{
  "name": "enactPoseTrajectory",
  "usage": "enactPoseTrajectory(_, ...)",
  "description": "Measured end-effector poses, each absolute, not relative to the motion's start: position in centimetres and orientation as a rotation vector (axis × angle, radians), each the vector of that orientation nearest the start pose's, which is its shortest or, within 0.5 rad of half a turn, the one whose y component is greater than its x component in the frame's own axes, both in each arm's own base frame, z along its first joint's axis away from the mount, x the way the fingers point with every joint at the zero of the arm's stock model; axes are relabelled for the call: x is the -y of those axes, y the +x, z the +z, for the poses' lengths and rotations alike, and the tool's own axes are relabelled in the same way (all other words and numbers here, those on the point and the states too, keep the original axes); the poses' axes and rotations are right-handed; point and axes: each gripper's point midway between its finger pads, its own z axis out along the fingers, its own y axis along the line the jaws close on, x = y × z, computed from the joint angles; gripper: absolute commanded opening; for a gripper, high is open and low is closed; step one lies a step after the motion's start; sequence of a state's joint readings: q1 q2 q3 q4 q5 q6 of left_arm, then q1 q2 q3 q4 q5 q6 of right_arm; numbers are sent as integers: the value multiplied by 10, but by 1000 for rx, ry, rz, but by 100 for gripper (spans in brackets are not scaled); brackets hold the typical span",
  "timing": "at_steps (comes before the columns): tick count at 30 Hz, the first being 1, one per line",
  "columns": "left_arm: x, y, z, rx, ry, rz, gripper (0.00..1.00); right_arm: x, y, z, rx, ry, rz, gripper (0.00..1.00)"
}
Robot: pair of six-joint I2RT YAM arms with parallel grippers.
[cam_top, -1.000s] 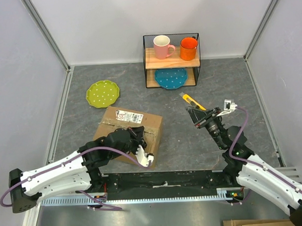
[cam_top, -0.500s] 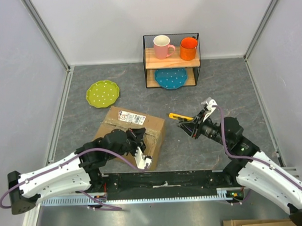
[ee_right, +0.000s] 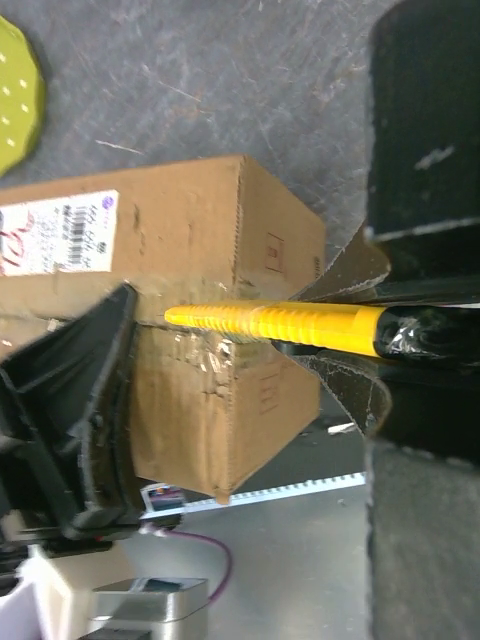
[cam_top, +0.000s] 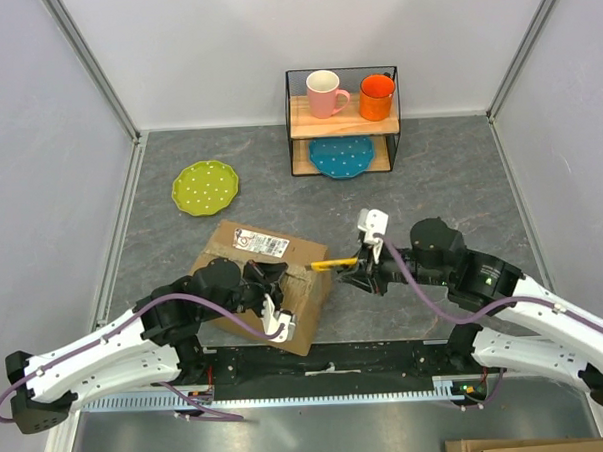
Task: Unpack the express box
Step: Adjust the express box at the center of the board.
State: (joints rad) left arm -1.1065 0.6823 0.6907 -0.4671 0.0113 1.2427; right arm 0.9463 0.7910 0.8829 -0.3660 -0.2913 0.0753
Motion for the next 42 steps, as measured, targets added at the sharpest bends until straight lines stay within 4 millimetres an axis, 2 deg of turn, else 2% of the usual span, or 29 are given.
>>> enactPoseTrajectory(5,230,155,219,-786,1872,56,2,-273,112,254,-1735,-1171,899,0)
enactPoseTrajectory(8,229,152,214,-792,1890,39,2,-275,108,249,-1746,-1225,849,0)
enactPoseTrajectory(18,230,151,213,-796,1892,26,2,-273,104,249,-1738,-1300,748,0)
enactPoseTrajectory(27,227,149,207,-828,1904,11,2,-285,94,240,-1719,-1368,677,0)
enactPoseTrajectory(42,224,139,211,-823,1885,-50,2,-286,88,251,-1650,-1346,599,0)
